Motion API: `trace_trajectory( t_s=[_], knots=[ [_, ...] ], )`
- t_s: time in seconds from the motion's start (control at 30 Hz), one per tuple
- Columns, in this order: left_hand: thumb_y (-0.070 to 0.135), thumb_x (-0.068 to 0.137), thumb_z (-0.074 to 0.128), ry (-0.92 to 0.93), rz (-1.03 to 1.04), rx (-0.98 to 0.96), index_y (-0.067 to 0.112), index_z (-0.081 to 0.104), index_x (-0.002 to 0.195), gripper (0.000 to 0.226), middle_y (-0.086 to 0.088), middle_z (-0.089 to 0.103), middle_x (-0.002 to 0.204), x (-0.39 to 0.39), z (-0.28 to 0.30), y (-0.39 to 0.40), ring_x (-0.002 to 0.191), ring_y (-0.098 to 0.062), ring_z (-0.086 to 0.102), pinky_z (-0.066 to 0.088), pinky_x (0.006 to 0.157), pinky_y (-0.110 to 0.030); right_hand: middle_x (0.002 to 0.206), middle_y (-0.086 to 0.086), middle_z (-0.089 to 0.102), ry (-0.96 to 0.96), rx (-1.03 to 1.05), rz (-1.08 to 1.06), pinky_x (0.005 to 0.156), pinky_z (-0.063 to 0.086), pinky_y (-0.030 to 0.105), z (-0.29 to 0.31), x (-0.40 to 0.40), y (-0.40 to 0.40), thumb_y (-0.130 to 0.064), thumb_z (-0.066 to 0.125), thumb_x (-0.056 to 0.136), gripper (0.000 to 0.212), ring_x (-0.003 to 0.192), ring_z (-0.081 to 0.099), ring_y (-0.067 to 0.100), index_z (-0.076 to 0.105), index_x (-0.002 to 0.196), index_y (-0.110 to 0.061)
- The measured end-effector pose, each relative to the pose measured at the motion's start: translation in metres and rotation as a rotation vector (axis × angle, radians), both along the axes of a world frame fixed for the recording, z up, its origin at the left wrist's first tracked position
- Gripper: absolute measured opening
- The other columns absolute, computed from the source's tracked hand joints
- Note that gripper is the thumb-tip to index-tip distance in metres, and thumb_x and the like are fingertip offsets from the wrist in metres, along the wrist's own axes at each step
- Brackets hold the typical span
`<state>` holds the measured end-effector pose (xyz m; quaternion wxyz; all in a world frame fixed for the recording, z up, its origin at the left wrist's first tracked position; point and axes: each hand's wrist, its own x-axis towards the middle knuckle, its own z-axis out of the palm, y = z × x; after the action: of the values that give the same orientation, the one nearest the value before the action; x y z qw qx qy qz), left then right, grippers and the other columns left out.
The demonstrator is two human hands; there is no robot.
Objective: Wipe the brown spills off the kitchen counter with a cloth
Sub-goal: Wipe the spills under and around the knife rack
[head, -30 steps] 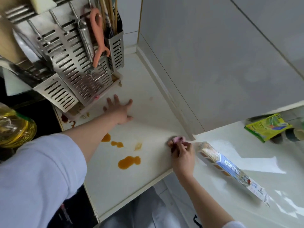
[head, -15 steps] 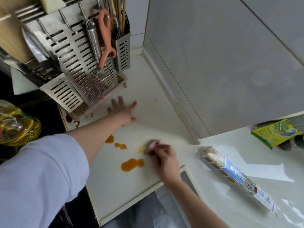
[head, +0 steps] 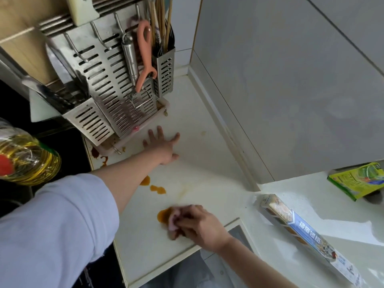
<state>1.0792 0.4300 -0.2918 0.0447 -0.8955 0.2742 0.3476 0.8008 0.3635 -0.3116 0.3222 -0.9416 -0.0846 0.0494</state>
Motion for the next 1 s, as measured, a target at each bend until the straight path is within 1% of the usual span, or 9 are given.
trace_trajectory(
  t_s=[0.2,0.3,0.4,0.47,0.63,0.77,0.83,0.9,1.0],
  knots=[
    [0.057,0.096,0.048,0.005,0.012,0.009,0.048,-0.012,0.152,0.082,-0.020,-0.029,0.158,0.000,-0.001,-0.001,0.145,-0.051,-0.017,0.013,0.115,-0.066,0.120,0.002,0.057,0.068,-0.151,-1.131,0.079,0.047,0.028,0.002,0.061,-0.062,-0.017,0.062,0.087,0.029,0.108,0.058,0.028,0.070,0.112,-0.030],
    [0.055,0.096,0.048,-0.001,0.019,0.006,0.048,-0.011,0.152,0.082,-0.020,-0.029,0.158,0.000,0.000,0.000,0.145,-0.051,-0.017,0.014,0.115,-0.065,0.114,-0.018,0.061,0.066,0.078,-0.607,0.093,0.047,0.027,-0.001,0.066,0.011,-0.024,0.062,0.092,0.020,0.109,0.056,0.007,0.070,0.107,-0.035],
    [0.054,0.097,0.048,0.010,0.015,-0.003,0.048,-0.012,0.152,0.081,-0.020,-0.030,0.158,-0.001,0.000,-0.001,0.145,-0.051,-0.018,0.013,0.116,-0.065,0.113,-0.009,0.059,0.003,-0.034,0.108,0.095,0.045,0.030,0.004,0.037,0.022,-0.032,0.059,0.094,0.020,0.104,0.056,0.017,0.067,0.112,-0.037],
    [0.055,0.097,0.048,0.006,0.021,-0.001,0.049,-0.012,0.152,0.082,-0.020,-0.030,0.158,0.000,-0.001,-0.001,0.145,-0.051,-0.018,0.013,0.116,-0.065,0.112,-0.011,0.059,-0.026,-0.054,-0.007,0.091,0.047,0.022,0.005,0.048,-0.027,-0.023,0.065,0.089,0.020,0.103,0.056,0.011,0.071,0.105,-0.034],
    [0.055,0.096,0.048,0.012,0.018,-0.008,0.049,-0.011,0.152,0.082,-0.020,-0.031,0.158,0.002,-0.003,0.001,0.145,-0.051,-0.019,0.011,0.116,-0.066,0.122,0.002,0.055,0.066,-0.166,-1.046,0.084,0.049,0.032,0.008,0.082,-0.070,-0.020,0.060,0.087,0.029,0.107,0.059,0.028,0.070,0.111,-0.034],
    [0.055,0.096,0.049,0.015,0.018,-0.019,0.049,-0.012,0.152,0.083,-0.020,-0.031,0.158,0.001,-0.002,0.002,0.144,-0.051,-0.019,0.010,0.116,-0.066,0.112,0.003,0.066,0.042,0.161,-0.185,0.092,0.048,0.029,0.012,0.058,0.038,-0.015,0.061,0.090,0.016,0.103,0.059,0.018,0.072,0.100,-0.020],
    [0.054,0.096,0.050,0.021,0.014,-0.039,0.048,-0.011,0.152,0.083,-0.020,-0.031,0.157,0.000,-0.001,0.002,0.144,-0.051,-0.020,0.009,0.116,-0.066,0.110,-0.002,0.062,-0.060,0.031,0.238,0.095,0.045,0.027,0.011,0.034,0.034,-0.024,0.061,0.088,0.017,0.102,0.057,0.020,0.072,0.100,-0.028],
    [0.054,0.096,0.051,0.011,0.028,-0.051,0.049,-0.009,0.152,0.083,-0.020,-0.031,0.158,0.001,-0.002,0.003,0.144,-0.051,-0.019,0.010,0.116,-0.066,0.107,-0.007,0.060,-0.048,-0.026,0.152,0.088,0.050,0.026,0.003,0.035,-0.020,-0.028,0.066,0.081,0.018,0.099,0.059,0.018,0.071,0.096,-0.034],
    [0.055,0.094,0.054,-0.002,0.043,-0.032,0.049,-0.006,0.153,0.085,-0.019,-0.029,0.159,0.001,-0.002,0.003,0.146,-0.051,-0.016,0.012,0.115,-0.065,0.112,-0.008,0.057,0.008,-0.068,-0.540,0.074,0.050,0.024,0.002,0.060,-0.089,-0.017,0.069,0.080,0.025,0.098,0.063,0.018,0.071,0.099,-0.033]
  ],
)
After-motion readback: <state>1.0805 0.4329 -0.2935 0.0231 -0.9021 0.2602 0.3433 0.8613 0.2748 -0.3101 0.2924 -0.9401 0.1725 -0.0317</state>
